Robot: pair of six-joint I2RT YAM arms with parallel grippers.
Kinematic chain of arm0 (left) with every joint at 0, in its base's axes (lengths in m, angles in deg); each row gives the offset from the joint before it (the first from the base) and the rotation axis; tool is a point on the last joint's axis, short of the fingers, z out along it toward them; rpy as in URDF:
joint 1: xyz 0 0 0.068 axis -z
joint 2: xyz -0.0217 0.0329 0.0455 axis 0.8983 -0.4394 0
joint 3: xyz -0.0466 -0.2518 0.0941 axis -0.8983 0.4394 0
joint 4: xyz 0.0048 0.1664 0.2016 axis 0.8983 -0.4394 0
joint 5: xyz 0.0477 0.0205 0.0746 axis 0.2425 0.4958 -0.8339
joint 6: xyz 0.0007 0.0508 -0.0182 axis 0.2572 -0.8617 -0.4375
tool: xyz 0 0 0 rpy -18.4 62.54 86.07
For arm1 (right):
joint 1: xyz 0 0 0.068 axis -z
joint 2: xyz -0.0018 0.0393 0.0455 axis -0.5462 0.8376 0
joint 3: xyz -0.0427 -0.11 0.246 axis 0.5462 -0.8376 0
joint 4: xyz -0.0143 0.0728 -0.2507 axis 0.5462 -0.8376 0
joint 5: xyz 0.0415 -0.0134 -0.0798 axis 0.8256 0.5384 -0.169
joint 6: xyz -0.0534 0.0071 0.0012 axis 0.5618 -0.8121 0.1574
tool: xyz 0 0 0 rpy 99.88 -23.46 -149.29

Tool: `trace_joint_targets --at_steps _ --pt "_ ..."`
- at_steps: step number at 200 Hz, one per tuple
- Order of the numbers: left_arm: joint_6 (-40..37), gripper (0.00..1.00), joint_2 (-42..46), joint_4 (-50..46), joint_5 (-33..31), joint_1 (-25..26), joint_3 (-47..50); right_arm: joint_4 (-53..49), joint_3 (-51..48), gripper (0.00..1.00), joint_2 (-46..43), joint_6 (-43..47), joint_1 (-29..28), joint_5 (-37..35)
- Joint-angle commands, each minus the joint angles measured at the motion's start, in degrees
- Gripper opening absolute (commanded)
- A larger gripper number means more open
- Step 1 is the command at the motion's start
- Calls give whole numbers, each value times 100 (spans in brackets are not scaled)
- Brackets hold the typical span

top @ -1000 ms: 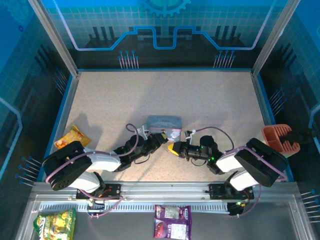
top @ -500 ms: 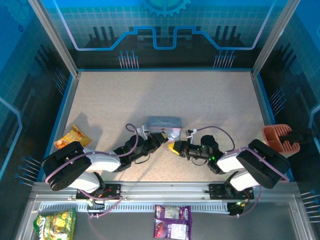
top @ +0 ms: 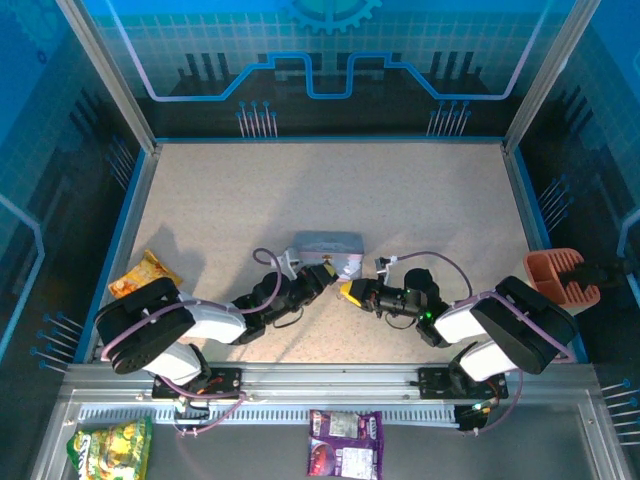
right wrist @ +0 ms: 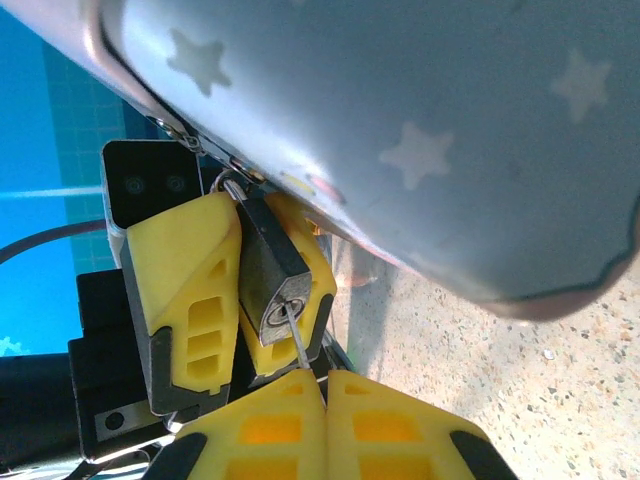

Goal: Unlock a padlock with a key

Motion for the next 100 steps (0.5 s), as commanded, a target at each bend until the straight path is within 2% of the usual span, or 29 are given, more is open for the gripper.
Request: trace_joint_targets --at_steps 1,59,100 --pt "62 0 -45 972 1332 597 -117 111 147 0 24 -54 279 -927" --pt "-4 0 92 910 1363 628 -146 480 123 0 251 -225 568 -732" --pt "0 0 26 1052 1338 637 -171 511 201 0 290 -249 459 -732"
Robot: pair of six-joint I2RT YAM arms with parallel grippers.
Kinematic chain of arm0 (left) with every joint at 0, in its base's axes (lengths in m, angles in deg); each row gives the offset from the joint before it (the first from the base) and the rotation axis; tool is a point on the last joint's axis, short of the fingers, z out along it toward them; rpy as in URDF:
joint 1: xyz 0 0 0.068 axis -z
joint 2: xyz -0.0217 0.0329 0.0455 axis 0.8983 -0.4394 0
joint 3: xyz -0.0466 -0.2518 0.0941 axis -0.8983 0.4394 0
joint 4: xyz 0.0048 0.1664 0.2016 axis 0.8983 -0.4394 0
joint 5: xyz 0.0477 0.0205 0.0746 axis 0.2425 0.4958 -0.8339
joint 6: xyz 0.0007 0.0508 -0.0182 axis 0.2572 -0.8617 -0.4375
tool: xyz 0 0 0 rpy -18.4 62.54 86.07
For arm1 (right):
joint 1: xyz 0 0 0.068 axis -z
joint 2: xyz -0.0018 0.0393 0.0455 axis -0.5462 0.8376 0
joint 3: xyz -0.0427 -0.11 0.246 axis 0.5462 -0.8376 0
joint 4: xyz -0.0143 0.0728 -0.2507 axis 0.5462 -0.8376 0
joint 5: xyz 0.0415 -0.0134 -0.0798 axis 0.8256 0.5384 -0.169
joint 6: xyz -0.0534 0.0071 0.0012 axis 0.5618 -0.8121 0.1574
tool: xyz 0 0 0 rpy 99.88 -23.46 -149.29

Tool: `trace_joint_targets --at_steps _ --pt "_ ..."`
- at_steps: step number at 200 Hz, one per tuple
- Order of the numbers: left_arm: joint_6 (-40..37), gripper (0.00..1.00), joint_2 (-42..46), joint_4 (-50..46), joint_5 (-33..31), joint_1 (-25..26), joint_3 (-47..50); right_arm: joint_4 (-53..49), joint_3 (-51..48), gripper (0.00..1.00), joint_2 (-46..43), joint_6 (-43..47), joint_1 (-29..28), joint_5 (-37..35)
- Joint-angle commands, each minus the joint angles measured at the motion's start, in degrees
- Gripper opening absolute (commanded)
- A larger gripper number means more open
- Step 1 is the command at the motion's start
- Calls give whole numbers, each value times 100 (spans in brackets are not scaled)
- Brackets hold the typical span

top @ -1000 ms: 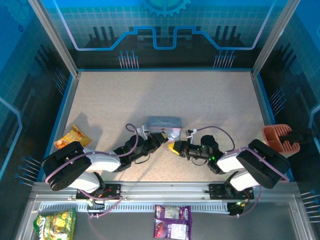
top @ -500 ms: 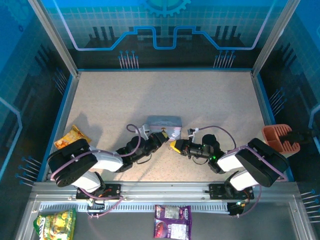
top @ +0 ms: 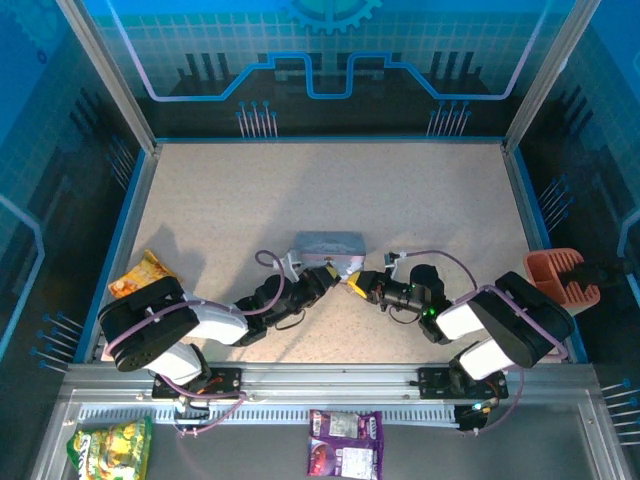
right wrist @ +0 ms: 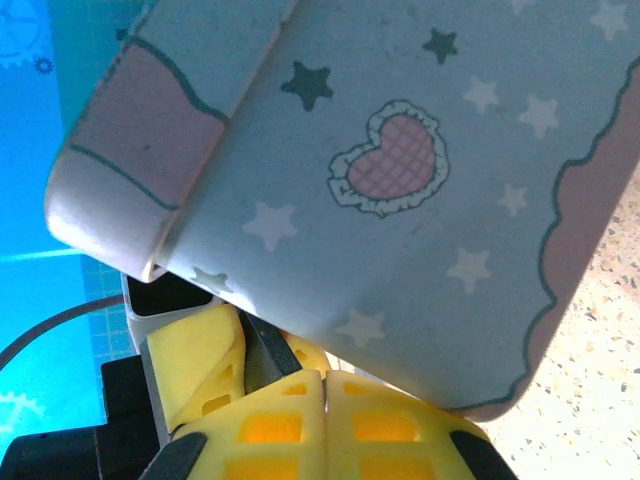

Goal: Unlock a padlock with a key

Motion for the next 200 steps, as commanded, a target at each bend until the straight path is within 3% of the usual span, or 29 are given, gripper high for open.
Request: trace_joint_targets --at_steps 1,115,200 --pt "2 0 89 946 1433 493 -171 284 210 0 80 -30 -9 -673" --pt "421 0 -353 1573 573 506 -519 -1481 200 0 -1284 569 -1269 -2354" --pt "727 0 -560 1468 22 699 -941 -1345 218 0 -1481 741 -1873 -3099"
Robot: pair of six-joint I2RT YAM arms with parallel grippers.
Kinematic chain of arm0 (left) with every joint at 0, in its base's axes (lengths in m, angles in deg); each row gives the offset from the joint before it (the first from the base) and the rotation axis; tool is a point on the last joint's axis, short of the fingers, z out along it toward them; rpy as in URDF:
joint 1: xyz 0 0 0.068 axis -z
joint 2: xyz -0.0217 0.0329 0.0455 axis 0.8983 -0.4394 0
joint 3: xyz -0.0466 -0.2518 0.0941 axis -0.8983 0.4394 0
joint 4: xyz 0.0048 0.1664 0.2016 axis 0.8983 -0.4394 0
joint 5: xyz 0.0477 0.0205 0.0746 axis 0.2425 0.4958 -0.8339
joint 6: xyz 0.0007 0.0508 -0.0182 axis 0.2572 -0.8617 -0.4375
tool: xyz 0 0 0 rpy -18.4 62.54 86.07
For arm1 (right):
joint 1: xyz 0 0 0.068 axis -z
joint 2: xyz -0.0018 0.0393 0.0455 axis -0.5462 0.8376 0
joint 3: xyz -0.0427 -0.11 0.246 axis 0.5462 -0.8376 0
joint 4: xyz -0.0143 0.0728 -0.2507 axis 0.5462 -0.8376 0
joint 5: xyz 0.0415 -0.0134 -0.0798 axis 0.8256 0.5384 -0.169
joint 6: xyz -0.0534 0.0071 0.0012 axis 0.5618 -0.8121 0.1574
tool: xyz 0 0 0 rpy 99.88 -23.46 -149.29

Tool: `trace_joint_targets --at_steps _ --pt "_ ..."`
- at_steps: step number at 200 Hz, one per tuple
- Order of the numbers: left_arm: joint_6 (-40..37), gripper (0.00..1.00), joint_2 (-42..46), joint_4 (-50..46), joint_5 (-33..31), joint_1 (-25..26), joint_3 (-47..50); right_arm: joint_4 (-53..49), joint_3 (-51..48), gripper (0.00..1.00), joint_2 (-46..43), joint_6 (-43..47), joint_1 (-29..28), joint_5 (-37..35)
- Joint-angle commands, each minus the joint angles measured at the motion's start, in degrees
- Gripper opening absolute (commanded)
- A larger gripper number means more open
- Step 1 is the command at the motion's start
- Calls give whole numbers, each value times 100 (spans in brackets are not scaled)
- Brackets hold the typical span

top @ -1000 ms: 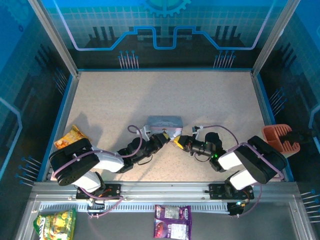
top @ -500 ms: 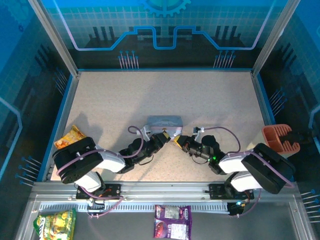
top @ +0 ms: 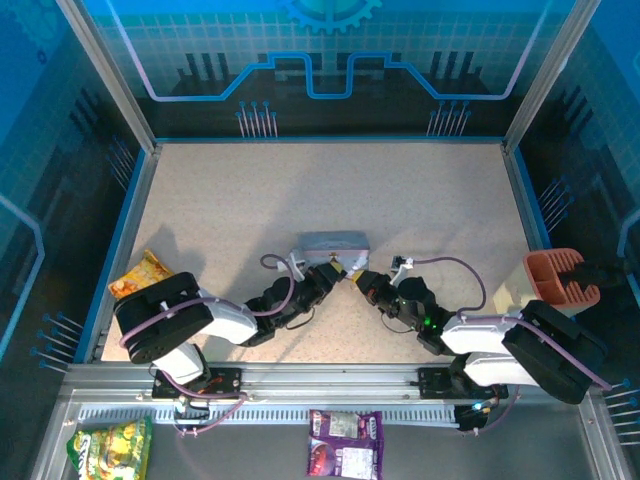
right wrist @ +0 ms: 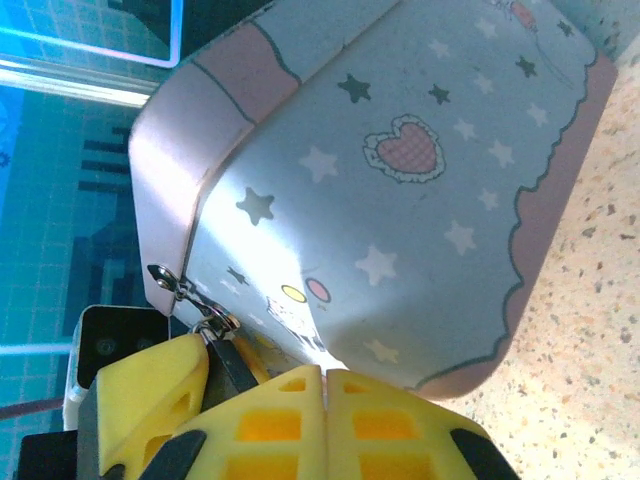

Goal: Unlock a padlock with a key

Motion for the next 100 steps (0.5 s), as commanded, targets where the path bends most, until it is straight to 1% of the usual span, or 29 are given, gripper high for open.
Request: trace_joint_targets --at_steps 1,29,73,100 --pt "263 0 -47 967 811 411 -617 354 223 0 -47 179 -420 238" --pt "215 0 33 732 855 418 -661 459 135 0 -150 173 -367 123" --pt "186 0 116 554 813 446 -528 -447 314 0 -894 474 -264 133" --pt "157 0 44 575 837 444 -572 -526 342 0 -1001 518 -270 227"
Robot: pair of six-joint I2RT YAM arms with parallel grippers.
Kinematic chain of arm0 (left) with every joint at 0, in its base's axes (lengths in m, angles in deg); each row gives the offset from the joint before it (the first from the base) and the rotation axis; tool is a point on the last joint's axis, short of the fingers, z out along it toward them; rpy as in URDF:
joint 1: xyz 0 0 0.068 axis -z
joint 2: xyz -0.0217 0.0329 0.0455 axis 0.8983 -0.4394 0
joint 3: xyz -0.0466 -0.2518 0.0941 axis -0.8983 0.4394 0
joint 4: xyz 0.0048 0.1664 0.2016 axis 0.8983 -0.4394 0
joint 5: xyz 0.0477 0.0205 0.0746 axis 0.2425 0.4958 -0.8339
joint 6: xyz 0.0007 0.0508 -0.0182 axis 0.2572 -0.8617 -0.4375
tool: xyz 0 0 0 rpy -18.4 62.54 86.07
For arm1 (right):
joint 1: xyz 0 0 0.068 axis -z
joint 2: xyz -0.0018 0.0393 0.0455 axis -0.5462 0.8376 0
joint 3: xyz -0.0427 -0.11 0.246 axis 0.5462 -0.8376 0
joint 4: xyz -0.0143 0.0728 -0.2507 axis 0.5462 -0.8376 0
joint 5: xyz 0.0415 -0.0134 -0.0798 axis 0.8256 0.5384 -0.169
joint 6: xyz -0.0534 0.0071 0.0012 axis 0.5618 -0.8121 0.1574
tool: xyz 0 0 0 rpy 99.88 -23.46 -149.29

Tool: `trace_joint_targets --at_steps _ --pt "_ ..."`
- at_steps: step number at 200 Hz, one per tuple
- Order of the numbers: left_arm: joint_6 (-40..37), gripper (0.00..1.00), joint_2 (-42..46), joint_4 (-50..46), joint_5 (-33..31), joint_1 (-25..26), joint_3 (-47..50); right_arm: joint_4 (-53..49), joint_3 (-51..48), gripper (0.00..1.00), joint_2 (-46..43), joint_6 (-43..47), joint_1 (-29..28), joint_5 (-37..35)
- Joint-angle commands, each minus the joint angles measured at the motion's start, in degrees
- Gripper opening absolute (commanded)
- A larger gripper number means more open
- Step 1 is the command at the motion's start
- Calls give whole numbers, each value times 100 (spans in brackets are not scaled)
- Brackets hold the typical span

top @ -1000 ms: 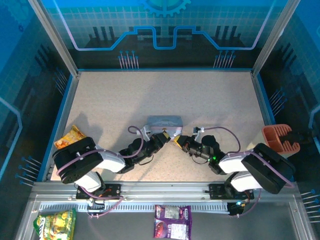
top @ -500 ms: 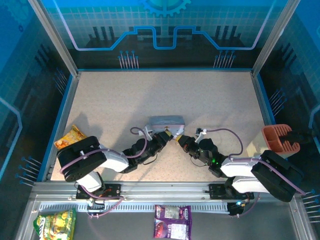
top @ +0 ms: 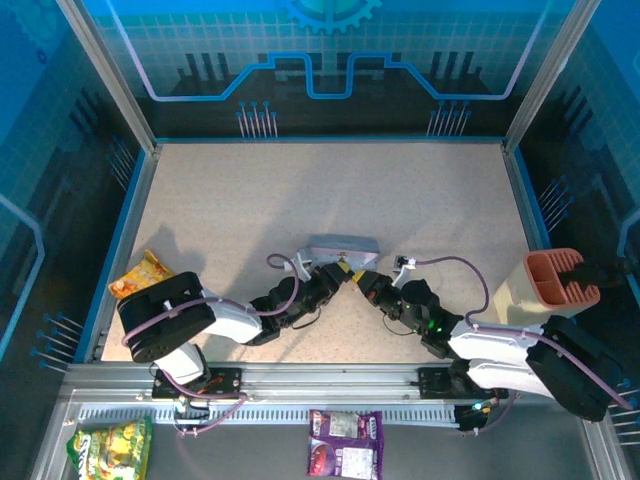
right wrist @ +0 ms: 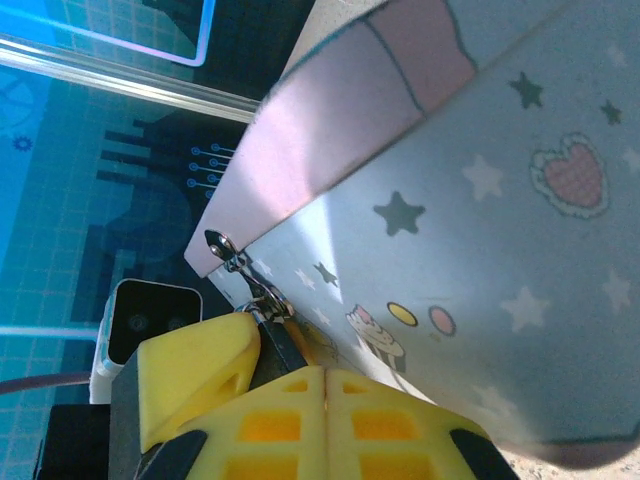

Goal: Unlock a padlock with a key

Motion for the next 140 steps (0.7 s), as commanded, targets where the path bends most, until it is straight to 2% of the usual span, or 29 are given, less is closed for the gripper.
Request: trace_joint_targets --at_steps 1,14,39,52,71,91,120,140 --pt "1 0 103 676 791 287 -357 167 326 0 -137 197 -86 436" --pt "-51 0 172 500 785 280 -371 68 308 0 -169 295 -47 524" --pt "-272 0 595 -636 658 248 -403 -716 346 35 -448 789 255 837" --pt "-346 0 804 -1139 554 207 -388 -1504 508 43 -679 1353 427 1054" --pt "-340 0 1001 -1673 570 64 -348 -2556 707 45 -1093 2342 551 1096" --pt "-284 0 1162 -2301 615 -62 -391 -3172 731 44 -1638 3430 557 1033" --pt "-422 0 1370 -2975 692 -189 -532 -3608 697 44 -2215 5088 426 1005" --pt "-477 0 1516 -3374 709 -262 -597 -3666 620 42 -2382 6055 66 658"
